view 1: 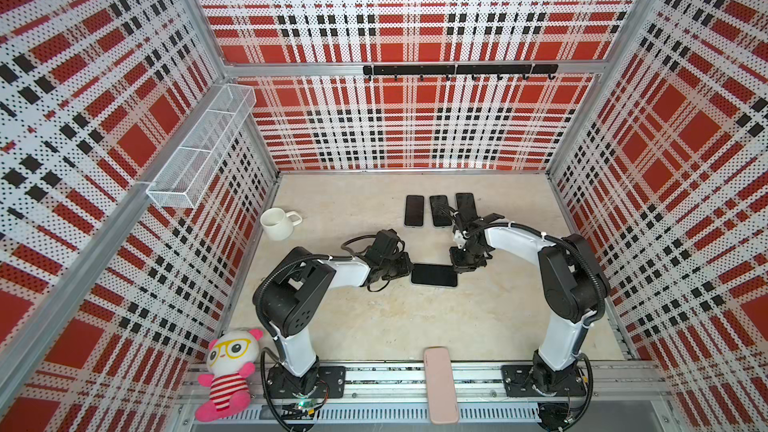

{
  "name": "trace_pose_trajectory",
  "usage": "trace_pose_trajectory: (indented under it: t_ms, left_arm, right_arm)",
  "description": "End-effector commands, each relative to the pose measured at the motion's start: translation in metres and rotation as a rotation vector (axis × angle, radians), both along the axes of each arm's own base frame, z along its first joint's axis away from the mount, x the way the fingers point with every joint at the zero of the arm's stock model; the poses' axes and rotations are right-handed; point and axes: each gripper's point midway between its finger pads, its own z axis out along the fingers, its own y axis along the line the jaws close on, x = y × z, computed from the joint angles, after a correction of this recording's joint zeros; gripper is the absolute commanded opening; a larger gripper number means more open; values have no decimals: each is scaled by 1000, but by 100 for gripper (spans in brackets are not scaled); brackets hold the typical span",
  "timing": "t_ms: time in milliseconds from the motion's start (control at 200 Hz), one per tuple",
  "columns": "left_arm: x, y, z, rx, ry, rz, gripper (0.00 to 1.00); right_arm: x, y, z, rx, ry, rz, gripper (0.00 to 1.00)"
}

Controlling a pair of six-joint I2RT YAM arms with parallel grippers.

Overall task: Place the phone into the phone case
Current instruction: 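Push the phone edge into the case rim with the right gripper, then release the cased phone and lift the right gripper away while left holds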

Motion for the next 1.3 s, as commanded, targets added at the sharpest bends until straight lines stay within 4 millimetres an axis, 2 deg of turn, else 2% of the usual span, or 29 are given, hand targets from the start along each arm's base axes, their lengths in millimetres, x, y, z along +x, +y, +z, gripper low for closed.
trace_pose_trajectory:
  t_ms: [0,225,301,391,551,621,726,912,1027,1117,1182,1298]
  left_arm:
    - [-21,5,-32,73,95,-33,13]
    - [-21,2,-32,73,94,-38,12]
    - [-21,2,-33,74,97,-38,12]
    - [-20,2,-31,70,91,-39,12]
    - [-19,6,-28,78,86,-35,13]
    - [-20,7,-29,83,86,-35,13]
    - [-20,8,-29,85,88,-34,14]
    - [-19,6,-29,81,86,-37,14]
    - [-17,4,-27,75,85,-41,13]
    - [-16,2,-24,63,79,-44,13]
    - [-12,2,-21,58,72,-34,13]
    - [-4,5,-10,69,41,-25,14]
  right_arm:
    - [-52,-11,-91,-118,190,48,6]
    - [-65,-6,-113,-113,237,52,6]
    - [-67,-4,-114,-107,241,57,6]
    - [-55,-1,-93,-94,186,56,8]
    - [-14,-8,-22,-116,29,45,21]
    - [-5,-15,-5,-118,2,30,27]
    - [-1,-15,0,-104,-3,29,31]
    - [-5,-4,-16,-52,40,35,32]
    - [-4,6,-15,7,39,43,27]
    - [0,15,-3,62,10,46,21]
    - [6,16,11,83,-30,43,20]
    - [21,1,36,72,-122,13,20]
